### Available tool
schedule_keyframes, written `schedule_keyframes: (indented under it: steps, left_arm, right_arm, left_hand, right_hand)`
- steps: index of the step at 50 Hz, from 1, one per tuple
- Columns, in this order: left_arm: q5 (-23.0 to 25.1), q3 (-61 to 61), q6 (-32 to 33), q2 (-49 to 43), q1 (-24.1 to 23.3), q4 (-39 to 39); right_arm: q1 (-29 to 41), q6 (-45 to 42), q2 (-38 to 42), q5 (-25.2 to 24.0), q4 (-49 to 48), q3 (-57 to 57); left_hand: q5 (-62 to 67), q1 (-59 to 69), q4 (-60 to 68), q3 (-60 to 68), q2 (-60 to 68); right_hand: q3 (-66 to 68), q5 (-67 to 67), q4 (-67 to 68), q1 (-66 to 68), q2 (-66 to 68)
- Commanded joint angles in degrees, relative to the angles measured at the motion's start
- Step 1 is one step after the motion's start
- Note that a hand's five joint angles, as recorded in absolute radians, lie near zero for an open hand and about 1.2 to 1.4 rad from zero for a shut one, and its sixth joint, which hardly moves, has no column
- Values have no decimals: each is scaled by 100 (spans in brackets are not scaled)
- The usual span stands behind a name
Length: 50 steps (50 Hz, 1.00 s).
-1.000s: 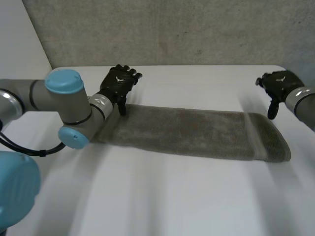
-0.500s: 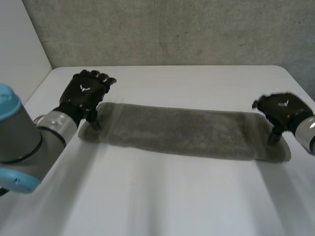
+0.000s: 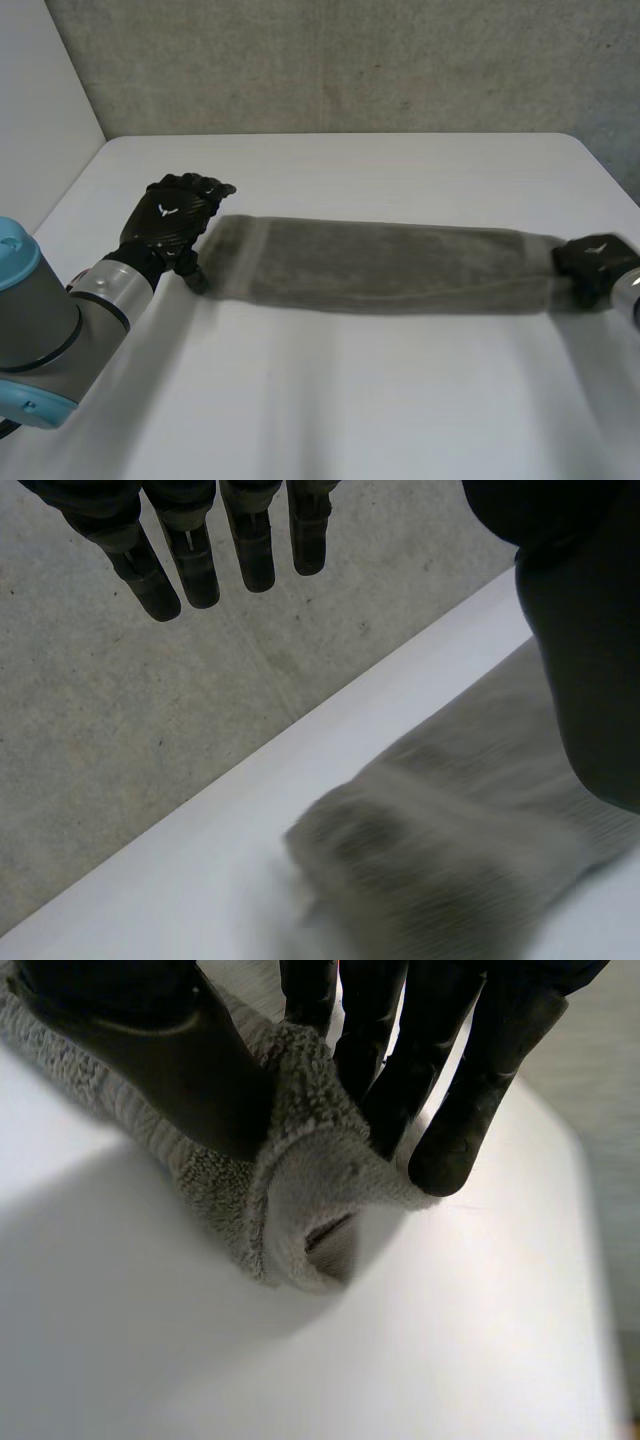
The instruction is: Fold the towel.
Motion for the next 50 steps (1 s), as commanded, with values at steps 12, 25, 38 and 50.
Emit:
schedule_keyframes:
  steps: [12, 25, 38, 50]
  left_arm:
    - [-17, -6, -8, 91, 35, -3]
    - [-26, -6, -8, 56, 88, -3]
    - [-17, 20, -8, -23, 106, 6]
    - [-17, 91, -148, -6, -299, 6]
  right_arm:
    - [2999, -764, 46, 1077, -309, -2083]
    - [4981, -676, 1111, 840, -353, -2401]
    - [4339, -421, 575, 874, -63, -1838]
    - [3005, 388, -567, 699, -28, 137]
  left_hand:
    - [-234, -261, -228, -165, -245]
    - [-250, -278, -245, -182, -262]
    - [-267, -294, -262, -199, -278]
    - [-267, -294, -262, -199, -278]
  right_hand:
    - [463, 349, 340, 473, 424]
    - [463, 349, 340, 473, 424]
    - [-6537, -6651, -6660, -6527, -6576]
    - [-5002, -5117, -5125, -4992, -5042]
